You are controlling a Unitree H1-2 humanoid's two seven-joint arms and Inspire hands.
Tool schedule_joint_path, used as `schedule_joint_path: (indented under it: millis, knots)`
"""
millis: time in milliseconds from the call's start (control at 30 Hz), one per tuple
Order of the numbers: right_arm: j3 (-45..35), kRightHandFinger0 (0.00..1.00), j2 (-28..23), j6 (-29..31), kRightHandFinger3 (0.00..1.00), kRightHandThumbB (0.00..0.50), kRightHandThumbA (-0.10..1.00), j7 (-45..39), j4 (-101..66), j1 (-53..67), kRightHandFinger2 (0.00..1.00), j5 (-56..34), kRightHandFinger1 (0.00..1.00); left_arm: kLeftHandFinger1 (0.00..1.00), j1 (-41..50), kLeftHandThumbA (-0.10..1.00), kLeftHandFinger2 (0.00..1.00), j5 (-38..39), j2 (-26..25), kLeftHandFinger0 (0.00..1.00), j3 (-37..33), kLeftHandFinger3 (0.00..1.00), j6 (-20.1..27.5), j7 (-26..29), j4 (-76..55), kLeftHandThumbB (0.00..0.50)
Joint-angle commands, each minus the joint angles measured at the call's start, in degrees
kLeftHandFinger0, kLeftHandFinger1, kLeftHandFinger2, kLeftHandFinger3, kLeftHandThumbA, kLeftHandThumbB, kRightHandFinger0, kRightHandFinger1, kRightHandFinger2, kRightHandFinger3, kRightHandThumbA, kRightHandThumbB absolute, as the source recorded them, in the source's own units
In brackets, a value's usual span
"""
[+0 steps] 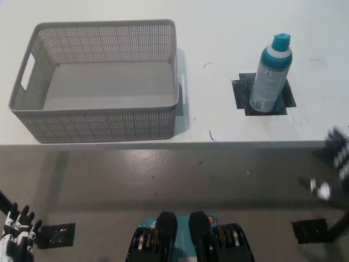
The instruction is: Use the right hand to pick up an air purifying spray and put it inside a container
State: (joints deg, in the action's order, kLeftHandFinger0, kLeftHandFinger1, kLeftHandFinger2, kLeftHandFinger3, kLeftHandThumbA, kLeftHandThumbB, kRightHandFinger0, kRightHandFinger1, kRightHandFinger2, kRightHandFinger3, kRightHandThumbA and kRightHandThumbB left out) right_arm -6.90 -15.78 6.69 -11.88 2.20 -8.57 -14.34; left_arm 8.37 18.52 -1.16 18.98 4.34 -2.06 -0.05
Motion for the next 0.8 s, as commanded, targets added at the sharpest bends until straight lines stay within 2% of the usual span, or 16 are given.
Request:
schedule_joint_path:
  millis: [0, 33, 67, 100, 167, 200, 233, 267, 300, 333, 433, 500, 533, 600, 767]
  knots:
    - [-0.2, 1.0, -1.5, -3.2, 1.0, 0.283, 0.91, 0.0, 7.2, -12.9, 1.0, -0.4, 1.0, 1.0, 0.6, 0.6, 1.0, 1.3, 0.3, 0.99, 0.1, 1.0, 2.8, -0.3, -0.3, 0.411]
    - [-0.2, 1.0, -1.3, -2.9, 1.0, 0.321, 0.89, -0.3, 9.7, -15.0, 1.0, -0.7, 1.0, 1.0, 0.6, 0.6, 1.0, 1.3, 0.3, 0.99, 0.1, 1.0, 2.9, -0.3, -0.3, 0.412]
    - [-0.2, 1.0, -1.2, -2.8, 1.0, 0.333, 0.88, -0.4, 10.3, -15.5, 1.0, -0.8, 1.0, 1.0, 0.6, 0.6, 1.0, 1.2, 0.3, 0.99, 0.1, 1.0, 2.9, -0.2, -0.2, 0.412]
    - [-0.4, 1.0, -1.2, -2.9, 1.0, 0.411, 0.87, -0.3, 13.0, -17.6, 1.0, -0.7, 1.0, 1.0, 0.6, 0.6, 1.0, 0.9, 0.6, 0.98, 0.0, 1.0, 2.9, -0.1, -0.3, 0.416]
    - [-0.1, 1.0, -0.5, -1.9, 1.0, 0.471, 0.87, 0.2, 17.3, -20.8, 1.0, 0.3, 1.0, 1.0, 0.6, 0.61, 1.0, 1.1, 0.5, 0.98, -0.1, 1.0, 2.9, -0.4, -0.4, 0.413]
    - [0.1, 1.0, -0.2, -1.0, 1.0, 0.461, 0.88, 0.6, 19.3, -22.1, 1.0, 1.0, 1.0, 1.0, 0.6, 0.6, 1.0, 1.1, 0.6, 0.98, -0.1, 1.0, 3.1, -0.4, -0.4, 0.407]
    - [0.5, 1.0, 0.0, -0.7, 1.0, 0.452, 0.87, 0.5, 20.7, -23.4, 1.0, 1.4, 1.0, 1.0, 0.5, 0.62, 1.0, 1.0, 0.5, 0.98, -0.2, 1.0, 3.4, -0.5, 0.0, 0.436]
    - [0.5, 1.0, 0.2, -0.5, 1.0, 0.437, 0.86, 0.5, 21.5, -24.0, 1.0, 1.6, 1.0, 1.0, 0.5, 0.62, 1.0, 0.6, 0.4, 0.97, -0.3, 1.0, 3.5, -0.4, 0.1, 0.423]
    - [0.9, 1.0, 0.6, -0.8, 1.0, 0.45, 0.87, 1.0, 22.8, -25.7, 1.0, 2.3, 1.0, 1.0, 0.5, 0.62, 1.0, 0.4, 0.2, 0.97, -0.5, 1.0, 3.1, -0.5, -0.2, 0.402]
    - [1.4, 1.0, 0.8, -0.6, 1.0, 0.436, 0.88, 1.3, 24.2, -26.9, 1.0, 3.0, 1.0, 1.0, 0.5, 0.61, 1.0, 0.5, 0.4, 0.96, -0.5, 1.0, 3.0, -0.3, -0.3, 0.387]
    - [1.7, 1.0, 1.4, -0.5, 1.0, 0.401, 0.86, 1.3, 25.7, -28.5, 1.0, 3.4, 1.0, 1.0, 0.4, 0.58, 1.0, 0.4, 0.8, 0.96, -0.5, 1.0, 2.9, 0.2, -0.6, 0.375]
    - [2.1, 1.0, 1.7, -0.3, 1.0, 0.372, 0.83, 1.1, 27.1, -29.6, 1.0, 3.9, 1.0, 1.0, 0.3, 0.61, 1.0, 0.1, 0.6, 0.97, -0.6, 1.0, 2.8, 0.2, -0.6, 0.403]
    - [2.6, 1.0, 2.0, -0.3, 1.0, 0.379, 0.83, 1.3, 28.4, -30.6, 1.0, 4.6, 1.0, 1.0, 0.2, 0.63, 1.0, 0.1, 0.4, 0.98, -0.6, 1.0, 2.5, 0.2, -0.7, 0.414]
    - [3.0, 1.0, 2.3, -0.1, 1.0, 0.429, 0.83, 1.9, 30.2, -31.6, 1.0, 5.5, 1.0, 1.0, 0.0, 0.62, 1.0, -0.2, 0.6, 0.97, -0.5, 1.0, 2.3, 0.7, -0.8, 0.43]
    - [2.3, 1.0, 3.9, 1.2, 1.0, 0.417, 0.8, 2.0, 36.9, -34.4, 1.0, 4.5, 1.0, 1.0, 0.4, 0.56, 1.0, 0.5, 0.5, 0.97, 0.2, 1.0, 2.1, 1.1, -1.2, 0.436]
